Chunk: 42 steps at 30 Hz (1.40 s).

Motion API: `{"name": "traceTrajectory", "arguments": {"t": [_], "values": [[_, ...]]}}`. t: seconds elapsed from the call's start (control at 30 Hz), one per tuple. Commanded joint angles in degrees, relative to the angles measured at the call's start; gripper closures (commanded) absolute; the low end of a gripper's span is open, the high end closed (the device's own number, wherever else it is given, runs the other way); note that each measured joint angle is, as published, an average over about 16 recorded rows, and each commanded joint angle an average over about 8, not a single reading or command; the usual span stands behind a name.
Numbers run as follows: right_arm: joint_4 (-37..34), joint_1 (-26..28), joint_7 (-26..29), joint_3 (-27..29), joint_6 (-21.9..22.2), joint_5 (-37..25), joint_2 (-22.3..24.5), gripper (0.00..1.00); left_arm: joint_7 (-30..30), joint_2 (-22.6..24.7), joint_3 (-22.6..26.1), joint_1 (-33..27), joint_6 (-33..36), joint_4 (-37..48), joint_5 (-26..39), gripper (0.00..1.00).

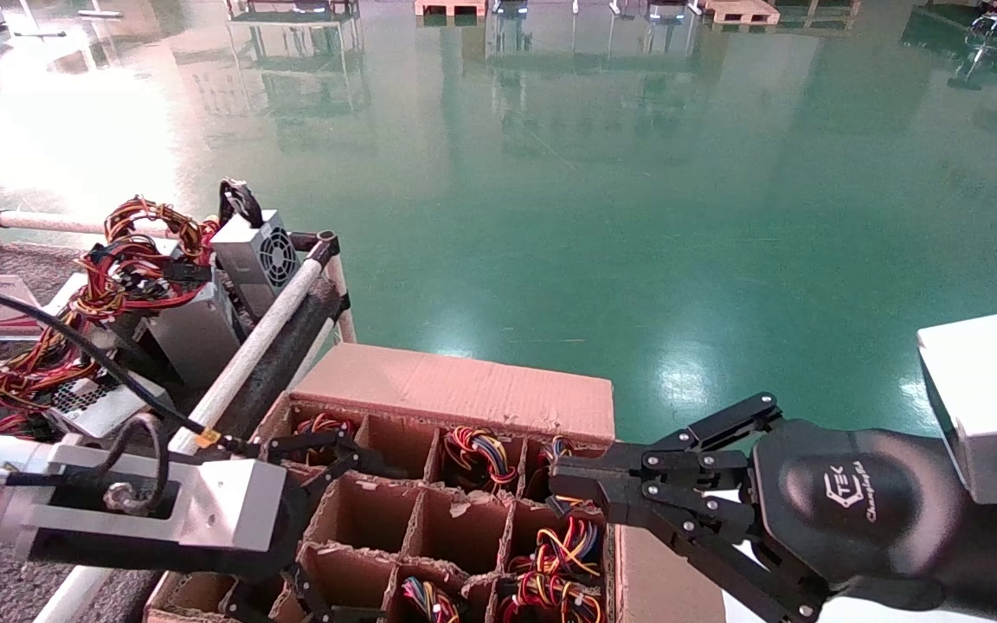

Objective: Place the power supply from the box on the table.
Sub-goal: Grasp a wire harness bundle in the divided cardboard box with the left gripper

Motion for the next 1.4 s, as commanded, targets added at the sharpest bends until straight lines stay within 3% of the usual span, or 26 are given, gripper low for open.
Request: {"name": "traceTrajectory", "arguments": {"t": [0.03, 1.4], "values": [[0.0, 0.0, 0.0, 0.0, 0.0, 0.0, 0.0, 1.0, 0.2, 0.2, 0.5, 0.0, 0.1, 0.4, 0.1, 0.0], [0.0, 0.0, 0.0, 0.0, 0.0, 0.0, 0.0, 1.0, 6.1, 6.6, 5.9, -1.8, 0.3, 11.2, 0.7, 0.0]]}}
